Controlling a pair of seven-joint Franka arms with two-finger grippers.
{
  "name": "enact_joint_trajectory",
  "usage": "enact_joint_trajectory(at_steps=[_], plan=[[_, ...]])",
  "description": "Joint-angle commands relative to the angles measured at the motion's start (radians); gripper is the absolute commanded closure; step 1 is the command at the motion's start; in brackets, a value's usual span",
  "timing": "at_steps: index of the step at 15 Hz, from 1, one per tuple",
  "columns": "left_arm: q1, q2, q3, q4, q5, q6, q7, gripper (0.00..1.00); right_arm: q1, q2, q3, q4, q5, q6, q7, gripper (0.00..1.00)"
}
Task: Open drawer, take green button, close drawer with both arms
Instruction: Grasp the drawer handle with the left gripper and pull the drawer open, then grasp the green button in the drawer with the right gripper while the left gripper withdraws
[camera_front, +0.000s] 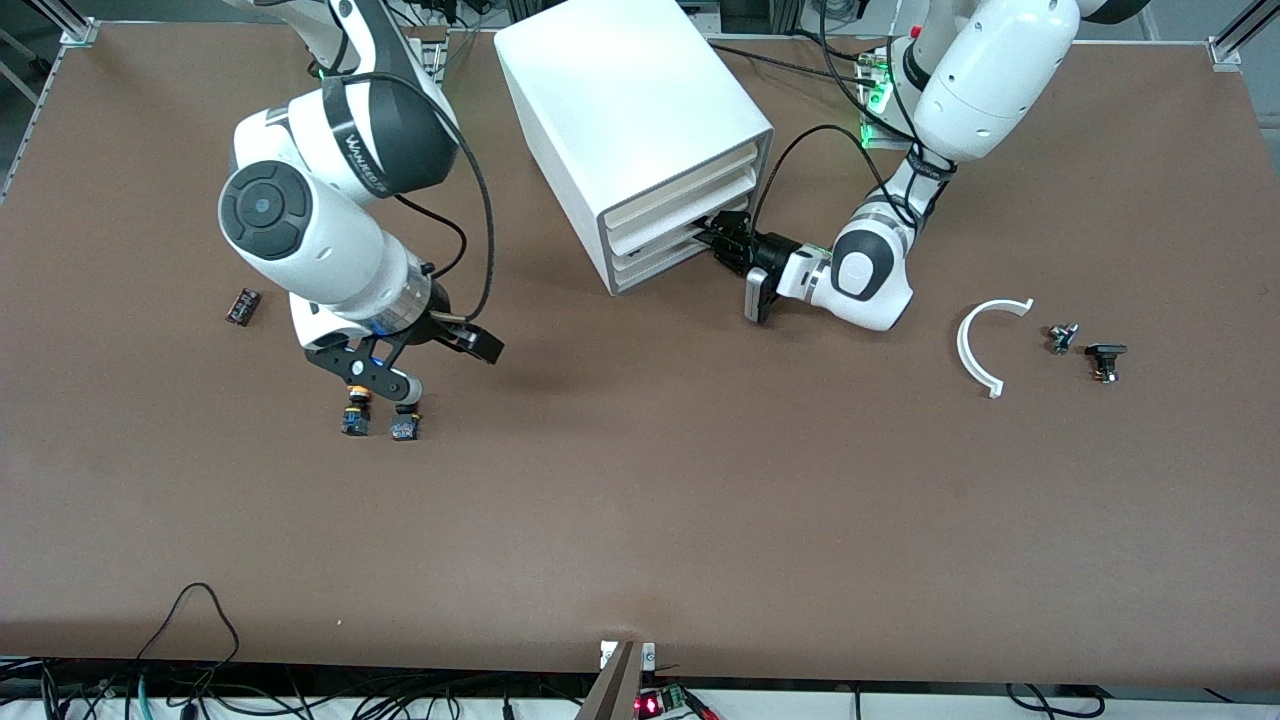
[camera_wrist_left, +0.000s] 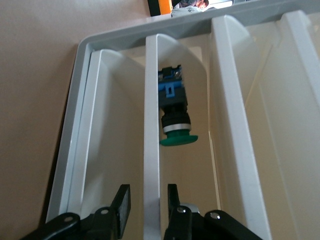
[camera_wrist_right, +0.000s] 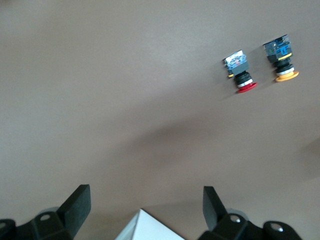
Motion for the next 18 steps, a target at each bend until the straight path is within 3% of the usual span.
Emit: enact_joint_trajectory(at_steps=[1,2,7,12,15,16,17,18], plan=[[-0.005,-0.014,-0.016,-0.035,-0.03,0.026,0.036,0.94,0.02,0.072,-0.005,0.115,0.02,-0.028,0.103,0.01],[0.0,-0.02,-0.014,-0.035,-0.03,0.026,0.039,1.0,0.028,0.086,-0.005,0.137,0.02,-0.028,0.139,0.01],[0.07,-0.016,0.01,0.035,0.008,0.022,0.039,1.0,0.071,0.169,-0.005,0.255,0.02,-0.026,0.336,0.01],[0.127,0.006,0.039,0.179,0.186,0.017,-0.096,1.0,0.102,0.235,-0.006,0.338,0.02,-0.007,0.487,0.01],[0.153,0.024,0.044,0.227,0.22,0.012,-0.11,1.0,0.134,0.265,-0.005,0.358,0.02,0.044,0.591,0.01],[0.153,0.024,0.044,0.227,0.221,0.012,-0.11,0.77,0.145,0.273,-0.005,0.359,0.02,0.061,0.623,0.01],[0.153,0.024,0.044,0.227,0.221,0.012,-0.11,0.42,0.157,0.282,-0.006,0.358,0.019,0.076,0.646,0.01],[0.156,0.023,0.044,0.227,0.223,0.0,-0.109,0.0,0.168,0.293,-0.006,0.359,0.019,0.092,0.671,0.01]])
